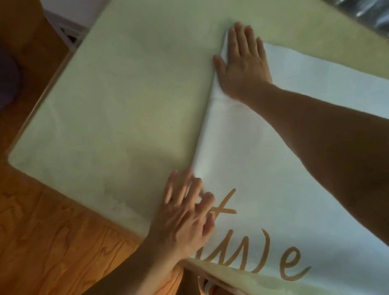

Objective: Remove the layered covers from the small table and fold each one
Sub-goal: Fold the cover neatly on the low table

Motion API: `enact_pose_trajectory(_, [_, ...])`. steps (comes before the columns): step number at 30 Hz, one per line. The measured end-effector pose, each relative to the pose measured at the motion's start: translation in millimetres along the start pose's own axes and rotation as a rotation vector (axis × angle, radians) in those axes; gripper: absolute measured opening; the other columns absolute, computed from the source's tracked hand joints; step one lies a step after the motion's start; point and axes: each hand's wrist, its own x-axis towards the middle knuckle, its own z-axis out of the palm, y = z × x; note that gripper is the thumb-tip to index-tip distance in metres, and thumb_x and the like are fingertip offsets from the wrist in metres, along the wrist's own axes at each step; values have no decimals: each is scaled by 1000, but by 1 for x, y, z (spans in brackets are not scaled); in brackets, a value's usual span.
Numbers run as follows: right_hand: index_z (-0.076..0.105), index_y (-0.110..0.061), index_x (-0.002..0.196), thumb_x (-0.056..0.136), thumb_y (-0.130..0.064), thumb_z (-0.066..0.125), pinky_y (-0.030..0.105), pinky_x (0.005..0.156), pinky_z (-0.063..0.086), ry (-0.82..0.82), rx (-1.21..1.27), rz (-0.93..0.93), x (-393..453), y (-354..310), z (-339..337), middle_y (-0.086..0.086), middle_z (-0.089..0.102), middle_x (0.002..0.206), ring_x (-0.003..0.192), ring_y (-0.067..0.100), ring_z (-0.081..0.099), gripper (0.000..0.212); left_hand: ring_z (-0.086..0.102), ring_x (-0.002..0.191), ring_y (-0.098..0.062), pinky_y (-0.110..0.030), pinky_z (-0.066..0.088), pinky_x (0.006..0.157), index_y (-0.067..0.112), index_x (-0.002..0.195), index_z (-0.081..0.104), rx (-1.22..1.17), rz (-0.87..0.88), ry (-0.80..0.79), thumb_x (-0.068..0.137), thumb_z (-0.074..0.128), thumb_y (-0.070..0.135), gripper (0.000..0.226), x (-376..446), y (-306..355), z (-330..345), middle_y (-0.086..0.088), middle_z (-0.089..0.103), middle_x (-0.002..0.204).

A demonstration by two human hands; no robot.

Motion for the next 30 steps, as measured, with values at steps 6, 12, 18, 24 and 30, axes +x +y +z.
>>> enact_pose_trajectory(6, [6, -12, 161, 100, -58, 10, 43, 126, 1, 48, -20, -6, 4, 7, 8, 6, 3, 169, 155, 25, -2, 76, -1, 157, -33, -48, 17, 125, 4, 161, 16, -18, 8, 71, 100, 39, 45, 77, 87, -12, -4, -22, 4, 168])
enact_pose_trajectory(12, [18, -7, 159, 98, -57, 11, 50, 124, 8, 15, 62, -111, -37, -29, 14, 14, 9, 167, 154, 37, 2, 79, 7, 156, -35, -47, 16, 126, 3, 160, 16, 8, 1, 7, 98, 39, 49, 81, 90, -11, -7, -25, 13, 166])
enact_pose_trajectory(18, [18, -9, 159, 98, -61, 22, 43, 126, 5, 0, 69, -78, -62, -39, 28, 15, 6, 167, 155, 31, 2, 80, 17, 154, -38, -48, 16, 126, 3, 158, 25, 16, 5, 36, 99, 39, 49, 76, 89, -11, -7, -27, 24, 163])
enact_pose_trajectory(24, [7, -10, 160, 100, -61, 14, 43, 126, 2, 86, 61, 84, 59, -3, -2, 10, 1, 168, 155, 27, -3, 80, -2, 157, -33, -48, 18, 125, 5, 161, 12, -21, 22, 61, 98, 43, 49, 82, 90, -13, -3, -21, 3, 168])
enact_pose_trajectory(30, [12, -17, 161, 103, -57, 16, 45, 126, 4, 91, 38, -46, -38, 22, 19, 8, 6, 168, 155, 29, 1, 71, 1, 157, -33, -50, 20, 124, 5, 161, 16, -27, 18, 44, 97, 44, 49, 82, 89, -15, -3, -22, 4, 168])
